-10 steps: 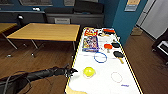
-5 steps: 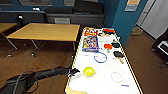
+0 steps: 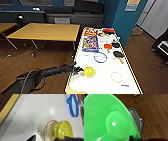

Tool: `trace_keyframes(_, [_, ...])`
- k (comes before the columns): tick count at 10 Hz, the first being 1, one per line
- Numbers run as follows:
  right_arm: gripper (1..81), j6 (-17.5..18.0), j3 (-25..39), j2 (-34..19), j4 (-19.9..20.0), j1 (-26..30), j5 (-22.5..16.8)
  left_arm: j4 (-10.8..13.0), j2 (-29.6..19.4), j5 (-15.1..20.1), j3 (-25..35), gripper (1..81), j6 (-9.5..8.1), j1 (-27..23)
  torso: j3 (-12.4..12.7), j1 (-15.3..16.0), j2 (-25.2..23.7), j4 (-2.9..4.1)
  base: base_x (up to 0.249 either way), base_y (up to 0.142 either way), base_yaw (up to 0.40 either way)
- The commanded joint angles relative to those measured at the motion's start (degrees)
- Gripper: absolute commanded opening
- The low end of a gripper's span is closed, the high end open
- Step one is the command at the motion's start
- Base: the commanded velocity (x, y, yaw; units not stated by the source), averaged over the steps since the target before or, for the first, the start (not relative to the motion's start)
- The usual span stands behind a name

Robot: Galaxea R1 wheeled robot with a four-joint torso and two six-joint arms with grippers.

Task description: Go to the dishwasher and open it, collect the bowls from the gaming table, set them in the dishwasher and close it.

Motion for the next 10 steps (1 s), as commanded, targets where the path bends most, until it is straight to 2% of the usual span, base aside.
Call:
trace_keyframes(1, [1.0,-0.31,1.42,-3.29,-1.05,1.45,-3.84,-0.01,1.44,2.44,-0.74,81.1,-0.97,-8.61,0.00,0.00,0.00,0.00,0.000,0.000,0.000])
trace_keyframes(5, [1.0,-0.22,1.07,-3.03,-0.96,1.80,-3.84,1.04,5.31,2.53,-4.70,81.1,-0.88,-8.43,-0.02,0.02,0.00,0.00,0.000,0.000,0.000])
trace_keyframes(8, [1.0,-0.14,0.98,-2.94,-0.96,2.07,-4.27,2.35,9.17,4.03,-8.12,81.1,-0.80,-8.26,-0.02,0.02,0.00,0.00,0.000,0.000,0.000])
trace_keyframes(10, [1.0,-0.05,0.80,-2.94,-0.87,2.33,-4.72,2.36,11.02,4.46,-9.70,81.1,-0.80,-8.17,-0.02,0.02,0.02,0.00,0.000,0.000,0.000])
